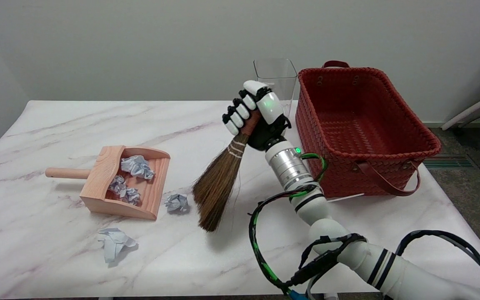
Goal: Sweep the paper ball into the dustpan.
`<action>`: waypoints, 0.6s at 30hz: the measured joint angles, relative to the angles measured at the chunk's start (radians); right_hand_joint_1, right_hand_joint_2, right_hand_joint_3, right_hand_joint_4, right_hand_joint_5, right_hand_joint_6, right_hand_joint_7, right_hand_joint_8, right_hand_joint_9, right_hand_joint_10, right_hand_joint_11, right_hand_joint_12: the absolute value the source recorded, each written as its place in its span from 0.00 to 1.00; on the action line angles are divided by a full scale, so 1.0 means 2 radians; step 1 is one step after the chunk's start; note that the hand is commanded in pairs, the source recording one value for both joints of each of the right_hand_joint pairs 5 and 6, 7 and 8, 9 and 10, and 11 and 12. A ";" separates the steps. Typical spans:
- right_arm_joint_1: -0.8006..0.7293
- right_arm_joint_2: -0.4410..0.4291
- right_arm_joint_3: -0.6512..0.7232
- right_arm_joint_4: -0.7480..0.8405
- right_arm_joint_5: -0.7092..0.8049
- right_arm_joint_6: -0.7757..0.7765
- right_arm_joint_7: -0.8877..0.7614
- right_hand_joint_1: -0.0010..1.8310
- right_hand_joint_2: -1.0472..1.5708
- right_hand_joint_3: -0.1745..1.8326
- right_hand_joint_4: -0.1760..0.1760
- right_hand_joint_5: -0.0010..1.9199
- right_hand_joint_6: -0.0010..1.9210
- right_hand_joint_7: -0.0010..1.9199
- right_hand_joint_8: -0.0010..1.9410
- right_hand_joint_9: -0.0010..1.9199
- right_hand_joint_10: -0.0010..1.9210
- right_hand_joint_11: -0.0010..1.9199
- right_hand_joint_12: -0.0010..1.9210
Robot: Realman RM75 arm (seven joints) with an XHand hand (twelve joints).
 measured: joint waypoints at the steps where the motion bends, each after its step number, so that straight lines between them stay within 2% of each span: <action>1: 0.001 0.002 0.003 0.000 0.000 0.001 -0.001 0.39 1.00 0.59 0.50 1.00 1.00 1.00 0.99 1.00 1.00 0.95 0.95; 11: 0.006 0.014 0.022 0.000 -0.001 0.005 -0.017 0.39 1.00 0.60 0.50 1.00 1.00 1.00 0.99 1.00 1.00 0.96 0.96; 18: 0.015 0.010 0.023 0.008 -0.006 -0.005 -0.078 0.42 1.00 0.57 0.50 1.00 1.00 1.00 0.99 1.00 1.00 0.95 0.95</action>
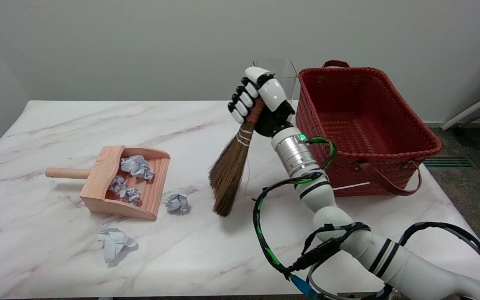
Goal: Sweep the paper ball into the dustpan.
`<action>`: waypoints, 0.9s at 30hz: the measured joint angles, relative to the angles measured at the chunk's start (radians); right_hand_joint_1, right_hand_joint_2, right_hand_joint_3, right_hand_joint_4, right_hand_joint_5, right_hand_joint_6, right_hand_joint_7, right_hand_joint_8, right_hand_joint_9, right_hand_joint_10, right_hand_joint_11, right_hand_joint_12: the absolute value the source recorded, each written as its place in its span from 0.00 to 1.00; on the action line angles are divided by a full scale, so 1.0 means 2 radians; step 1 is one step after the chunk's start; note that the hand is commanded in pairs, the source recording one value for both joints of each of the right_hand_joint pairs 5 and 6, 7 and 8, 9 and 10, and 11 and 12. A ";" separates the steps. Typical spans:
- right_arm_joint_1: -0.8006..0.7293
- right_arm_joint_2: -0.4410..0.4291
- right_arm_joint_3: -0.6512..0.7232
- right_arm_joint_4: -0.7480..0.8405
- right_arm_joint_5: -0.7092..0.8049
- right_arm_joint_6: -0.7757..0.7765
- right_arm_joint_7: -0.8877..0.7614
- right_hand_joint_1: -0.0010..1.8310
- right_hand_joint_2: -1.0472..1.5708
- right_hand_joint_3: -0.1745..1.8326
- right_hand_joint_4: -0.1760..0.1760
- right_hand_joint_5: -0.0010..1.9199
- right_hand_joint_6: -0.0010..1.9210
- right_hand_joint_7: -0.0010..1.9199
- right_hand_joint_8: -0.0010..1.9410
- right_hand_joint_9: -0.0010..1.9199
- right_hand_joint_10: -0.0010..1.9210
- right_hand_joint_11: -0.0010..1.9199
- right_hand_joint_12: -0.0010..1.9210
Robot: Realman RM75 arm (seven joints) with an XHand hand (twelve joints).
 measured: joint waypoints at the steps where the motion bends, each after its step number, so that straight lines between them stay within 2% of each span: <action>1: 0.002 -0.003 -0.001 0.001 -0.001 -0.002 -0.010 0.42 1.00 0.57 0.50 1.00 1.00 1.00 0.99 1.00 1.00 0.94 0.94; 8: 0.013 -0.035 -0.014 0.003 -0.005 -0.013 -0.107 0.44 1.00 0.64 0.50 1.00 1.00 1.00 0.99 1.00 1.00 0.94 0.94; 18: 0.026 -0.074 -0.032 0.009 -0.008 -0.017 -0.276 0.50 0.95 0.73 0.50 1.00 1.00 1.00 0.99 1.00 1.00 0.94 0.94; 27: 0.052 -0.101 -0.048 -0.005 -0.014 0.003 -0.425 0.52 0.94 0.76 0.50 1.00 1.00 1.00 0.99 1.00 1.00 0.93 0.93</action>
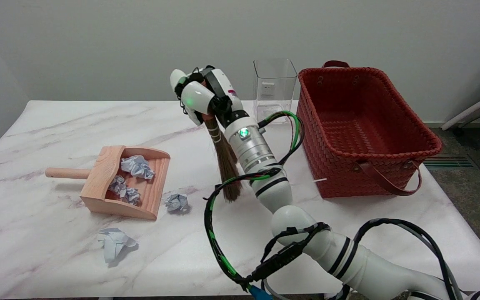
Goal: Sweep the paper ball into the dustpan.
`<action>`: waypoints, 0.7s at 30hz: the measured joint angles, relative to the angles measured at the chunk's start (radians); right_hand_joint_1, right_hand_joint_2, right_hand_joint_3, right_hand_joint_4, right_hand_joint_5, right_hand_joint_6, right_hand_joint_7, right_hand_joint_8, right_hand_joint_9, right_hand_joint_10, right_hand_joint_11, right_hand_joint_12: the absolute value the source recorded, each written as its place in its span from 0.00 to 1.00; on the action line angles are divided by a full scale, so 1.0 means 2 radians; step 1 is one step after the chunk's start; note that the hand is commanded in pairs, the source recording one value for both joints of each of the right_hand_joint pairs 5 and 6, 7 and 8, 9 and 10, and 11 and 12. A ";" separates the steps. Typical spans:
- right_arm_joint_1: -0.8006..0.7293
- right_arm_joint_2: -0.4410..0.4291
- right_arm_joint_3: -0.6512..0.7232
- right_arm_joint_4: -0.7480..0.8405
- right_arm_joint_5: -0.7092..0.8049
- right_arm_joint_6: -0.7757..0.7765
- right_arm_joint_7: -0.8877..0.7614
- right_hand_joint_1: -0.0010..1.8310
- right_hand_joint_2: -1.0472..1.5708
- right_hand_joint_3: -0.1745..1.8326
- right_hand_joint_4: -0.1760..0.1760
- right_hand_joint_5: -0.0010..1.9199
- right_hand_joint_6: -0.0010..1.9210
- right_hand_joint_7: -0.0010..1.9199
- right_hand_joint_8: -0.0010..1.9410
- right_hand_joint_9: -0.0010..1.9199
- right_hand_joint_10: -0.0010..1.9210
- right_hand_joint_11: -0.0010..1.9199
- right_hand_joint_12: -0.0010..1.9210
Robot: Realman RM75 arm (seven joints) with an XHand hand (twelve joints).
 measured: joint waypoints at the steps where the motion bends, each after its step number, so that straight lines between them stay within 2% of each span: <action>1: 0.003 -0.003 -0.002 -0.002 -0.001 0.002 -0.012 0.52 0.94 0.76 0.50 1.00 1.00 1.00 0.99 1.00 1.00 0.93 0.93; 8: 0.009 -0.017 -0.013 0.001 -0.003 0.013 -0.071 0.51 0.95 0.76 0.50 1.00 1.00 1.00 0.99 1.00 1.00 0.92 0.92; 21: -0.026 -0.052 -0.034 0.022 -0.006 0.024 -0.144 0.50 0.96 0.76 0.50 1.00 1.00 1.00 0.99 1.00 1.00 0.92 0.92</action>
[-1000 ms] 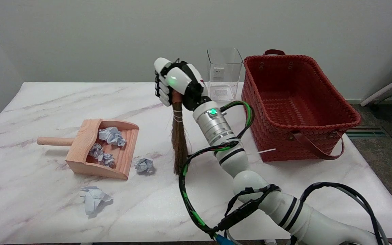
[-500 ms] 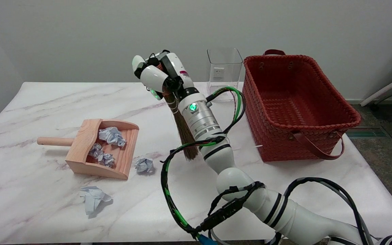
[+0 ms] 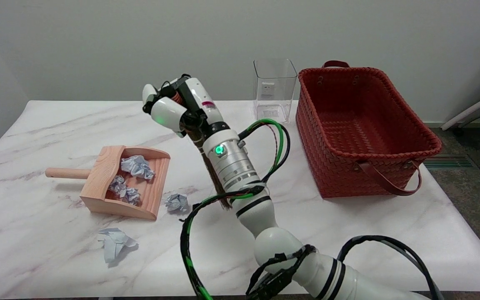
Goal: Sweep the paper ball into the dustpan.
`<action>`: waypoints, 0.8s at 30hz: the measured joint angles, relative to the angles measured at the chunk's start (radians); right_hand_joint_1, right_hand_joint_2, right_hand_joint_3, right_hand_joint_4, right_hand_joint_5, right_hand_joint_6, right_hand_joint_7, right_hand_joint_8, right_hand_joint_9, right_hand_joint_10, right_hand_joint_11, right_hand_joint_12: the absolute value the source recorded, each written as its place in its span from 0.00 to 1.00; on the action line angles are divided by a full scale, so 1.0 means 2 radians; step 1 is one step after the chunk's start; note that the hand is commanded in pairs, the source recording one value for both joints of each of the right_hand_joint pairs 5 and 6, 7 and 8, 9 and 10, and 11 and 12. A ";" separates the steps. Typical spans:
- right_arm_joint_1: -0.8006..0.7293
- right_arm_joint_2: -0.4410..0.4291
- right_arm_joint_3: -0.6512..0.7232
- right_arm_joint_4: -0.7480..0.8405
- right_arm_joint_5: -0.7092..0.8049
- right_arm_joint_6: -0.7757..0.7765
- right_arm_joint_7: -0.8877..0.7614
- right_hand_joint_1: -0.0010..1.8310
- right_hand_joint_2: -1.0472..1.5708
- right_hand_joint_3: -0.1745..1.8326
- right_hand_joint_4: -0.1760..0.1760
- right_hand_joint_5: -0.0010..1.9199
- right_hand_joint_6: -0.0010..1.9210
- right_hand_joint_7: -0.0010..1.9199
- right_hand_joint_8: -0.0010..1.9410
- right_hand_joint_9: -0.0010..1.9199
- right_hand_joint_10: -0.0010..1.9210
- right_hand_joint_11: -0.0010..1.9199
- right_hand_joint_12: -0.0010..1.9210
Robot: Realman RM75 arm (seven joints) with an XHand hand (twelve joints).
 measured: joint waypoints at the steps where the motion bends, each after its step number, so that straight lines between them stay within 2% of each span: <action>1: -0.002 -0.002 -0.001 0.000 0.000 0.001 -0.005 0.50 0.96 0.76 0.50 1.00 1.00 1.00 0.99 1.00 1.00 0.92 0.92; 12: 0.004 -0.031 -0.014 -0.058 -0.013 0.014 -0.038 0.51 0.94 0.78 0.50 1.00 1.00 1.00 0.99 1.00 1.00 0.93 0.93; 24: 0.082 -0.069 -0.018 -0.213 -0.070 0.036 0.000 0.51 0.90 0.81 0.50 1.00 1.00 1.00 0.99 1.00 1.00 0.95 0.95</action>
